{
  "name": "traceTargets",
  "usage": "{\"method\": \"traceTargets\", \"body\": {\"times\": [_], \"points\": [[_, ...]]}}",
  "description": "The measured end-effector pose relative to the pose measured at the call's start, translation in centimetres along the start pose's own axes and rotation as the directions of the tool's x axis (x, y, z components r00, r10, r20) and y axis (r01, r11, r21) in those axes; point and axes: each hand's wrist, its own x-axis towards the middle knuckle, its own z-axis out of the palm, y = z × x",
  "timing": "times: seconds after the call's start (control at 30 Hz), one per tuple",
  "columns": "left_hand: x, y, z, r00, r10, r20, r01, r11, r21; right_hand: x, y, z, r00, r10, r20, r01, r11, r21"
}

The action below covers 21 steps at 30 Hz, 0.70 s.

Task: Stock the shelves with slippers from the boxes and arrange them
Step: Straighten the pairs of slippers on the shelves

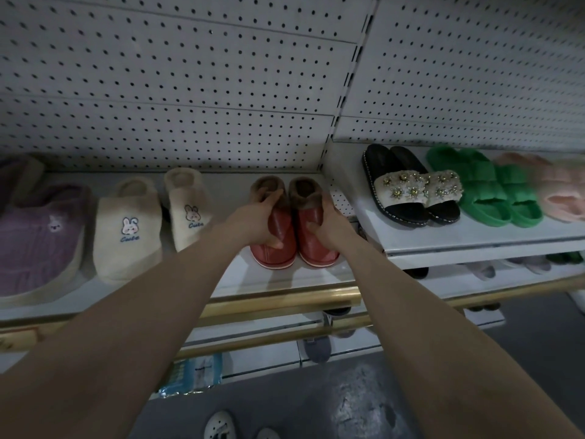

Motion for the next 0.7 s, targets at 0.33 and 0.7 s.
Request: {"method": "traceTargets", "body": {"times": [0.33, 0.7], "points": [[-3.6, 1.7, 0.5, 0.98, -0.078, -0.183, 0.09, 0.994, 0.057, -1.4, -1.0, -1.6, 0.989, -0.105, -0.107, 0.092, 0.989, -0.118], [-8.8, -4.9, -2.5, 0.88, -0.1, -0.464, 0.153, 0.985, 0.077, -3.7, -8.3, 0.8, 0.911, -0.389, -0.137, 0.377, 0.92, -0.107]]}}
